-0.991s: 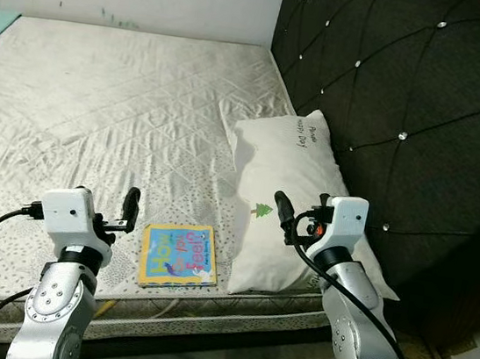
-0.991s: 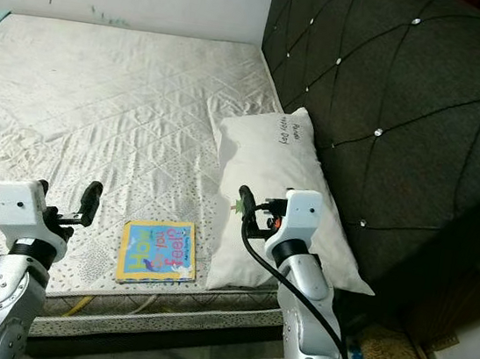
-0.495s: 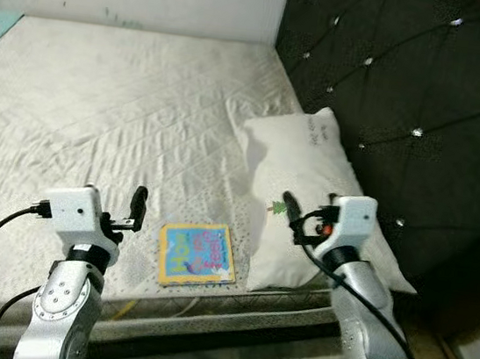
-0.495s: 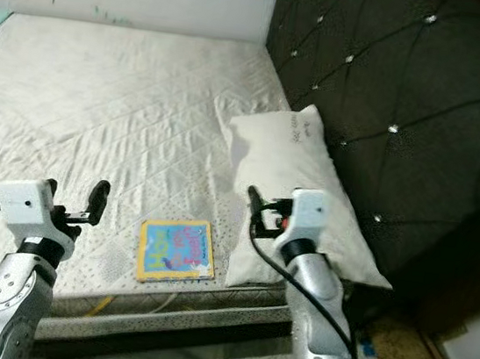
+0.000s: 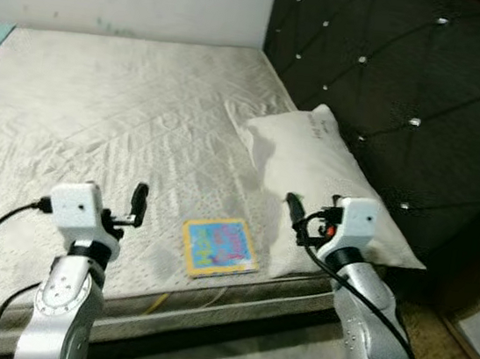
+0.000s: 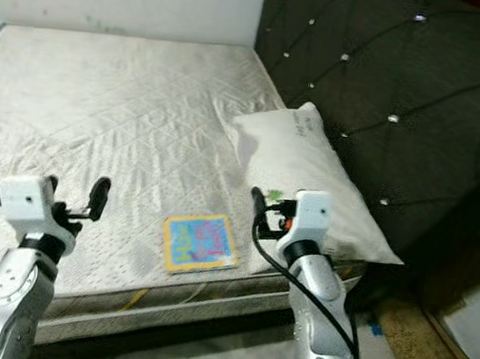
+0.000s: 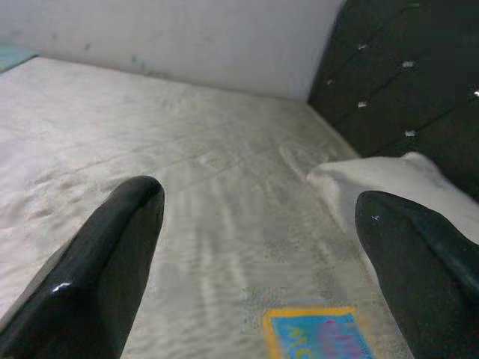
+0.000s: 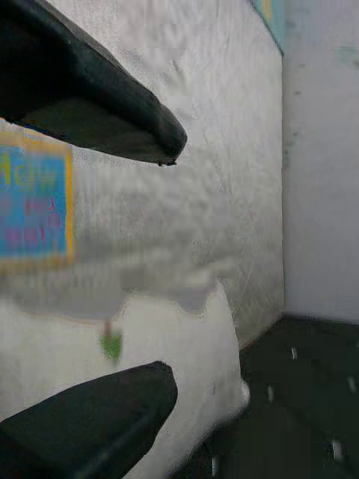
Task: Clean up the room
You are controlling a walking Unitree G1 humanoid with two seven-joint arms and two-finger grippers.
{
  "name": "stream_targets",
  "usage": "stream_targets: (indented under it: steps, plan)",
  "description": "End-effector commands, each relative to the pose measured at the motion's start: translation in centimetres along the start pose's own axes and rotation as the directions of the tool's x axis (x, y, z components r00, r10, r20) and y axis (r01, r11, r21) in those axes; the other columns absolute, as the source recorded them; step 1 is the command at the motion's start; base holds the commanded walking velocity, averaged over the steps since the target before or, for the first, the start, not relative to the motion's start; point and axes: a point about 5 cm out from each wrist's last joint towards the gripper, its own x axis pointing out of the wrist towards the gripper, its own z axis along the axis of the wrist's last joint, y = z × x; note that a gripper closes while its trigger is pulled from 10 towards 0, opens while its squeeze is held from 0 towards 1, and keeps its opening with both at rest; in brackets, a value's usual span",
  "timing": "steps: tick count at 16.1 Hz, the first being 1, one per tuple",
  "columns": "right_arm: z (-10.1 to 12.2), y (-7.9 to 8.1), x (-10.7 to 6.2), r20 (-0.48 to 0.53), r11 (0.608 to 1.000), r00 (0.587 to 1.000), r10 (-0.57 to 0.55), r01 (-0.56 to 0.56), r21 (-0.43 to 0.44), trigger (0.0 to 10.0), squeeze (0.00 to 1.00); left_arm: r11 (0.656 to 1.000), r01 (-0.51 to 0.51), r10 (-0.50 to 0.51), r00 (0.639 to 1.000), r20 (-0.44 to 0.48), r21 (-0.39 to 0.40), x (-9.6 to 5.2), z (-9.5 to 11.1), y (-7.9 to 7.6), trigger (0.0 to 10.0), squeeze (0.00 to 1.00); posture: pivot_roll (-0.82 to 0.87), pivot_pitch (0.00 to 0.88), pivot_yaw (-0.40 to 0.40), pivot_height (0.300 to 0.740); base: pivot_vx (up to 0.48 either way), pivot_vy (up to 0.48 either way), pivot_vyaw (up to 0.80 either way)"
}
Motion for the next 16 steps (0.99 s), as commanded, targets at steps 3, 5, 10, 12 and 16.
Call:
stream_targets:
  steps: [3, 5, 10, 12, 16]
  plan:
    - [0.68, 0.43, 0.30, 0.025, 1.000, 1.000, 0.016, -0.015, -0.007, 10.0, 0.00, 1.000, -0.006, 0.006, 1.000, -0.004, 0.000, -0.02, 0.02, 0.14, 10.0, 0.00, -0.04, 0.075, -0.076, 0.740, 0.000, 0.416, 0.00]
    - [0.69, 0.40, 0.30, 0.025, 1.000, 1.000, 0.019, -0.019, -0.006, 10.0, 0.00, 1.000, -0.006, 0.006, 1.000, -0.004, -0.001, 0.00, -0.01, 0.06, 10.0, 0.00, -0.04, 0.075, -0.077, 0.740, 0.000, 0.420, 0.00]
    - [0.77, 0.88, 0.28, 0.030, 0.997, 0.998, 0.049, -0.047, -0.054, 10.0, 0.00, 1.000, -0.006, 0.006, 1.000, -0.004, -0.001, 0.01, -0.02, 0.04, 10.0, 0.00, -0.04, 0.075, -0.079, 0.740, 0.000, 0.418, 0.32]
    - [0.69, 0.75, 0.31, 0.026, 0.998, 0.999, 0.042, -0.041, -0.039, 10.0, 0.00, 1.000, -0.007, 0.007, 1.000, -0.003, 0.001, 0.03, -0.04, 0.05, 10.0, 0.00, -0.04, 0.072, -0.079, 0.740, 0.000, 0.422, 0.67]
    - [0.58, 0.70, 0.36, 0.022, 0.999, 0.999, 0.036, -0.035, -0.037, 10.0, 0.00, 1.000, 0.017, -0.017, 1.000, 0.008, -0.022, 0.04, 0.06, -0.10, 10.0, 0.00, -0.04, 0.066, -0.078, 0.740, 0.000, 0.211, 0.00]
